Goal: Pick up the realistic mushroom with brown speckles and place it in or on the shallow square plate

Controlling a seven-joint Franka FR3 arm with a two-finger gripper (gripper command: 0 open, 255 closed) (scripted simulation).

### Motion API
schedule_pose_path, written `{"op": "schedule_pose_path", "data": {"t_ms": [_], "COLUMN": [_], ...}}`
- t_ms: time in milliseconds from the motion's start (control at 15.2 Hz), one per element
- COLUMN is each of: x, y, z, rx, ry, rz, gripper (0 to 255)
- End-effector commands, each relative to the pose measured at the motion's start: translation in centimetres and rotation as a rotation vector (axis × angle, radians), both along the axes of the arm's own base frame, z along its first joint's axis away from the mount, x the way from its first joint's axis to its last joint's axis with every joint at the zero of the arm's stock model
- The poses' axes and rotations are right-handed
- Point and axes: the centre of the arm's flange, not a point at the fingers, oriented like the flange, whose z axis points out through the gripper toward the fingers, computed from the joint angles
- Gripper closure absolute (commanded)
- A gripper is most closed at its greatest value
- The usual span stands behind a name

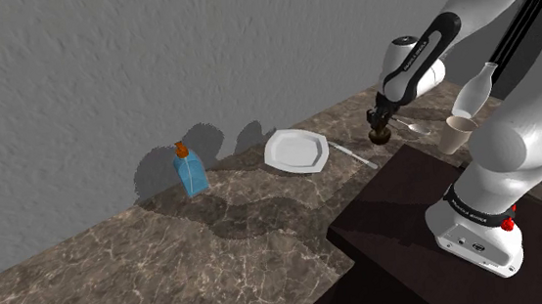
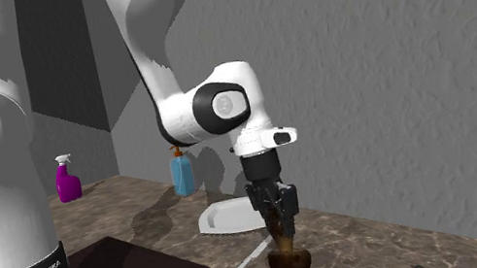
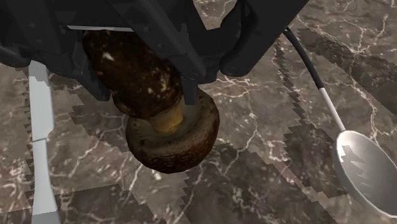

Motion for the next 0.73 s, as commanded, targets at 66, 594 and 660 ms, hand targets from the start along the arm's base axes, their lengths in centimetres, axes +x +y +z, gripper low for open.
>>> {"op": "schedule_pose_path", "data": {"t_ms": [66,594,660], "x": [2.3,9.5,10.4], "y": [2.8,10.5,11.5], "z": [-0.1,-0.2,-0.3], "rx": [0.000,0.000,0.000], "ry": [0.000,0.000,0.000], "rz": [-0.001,-0.001,-0.001], "gripper": [255,255,255]}}
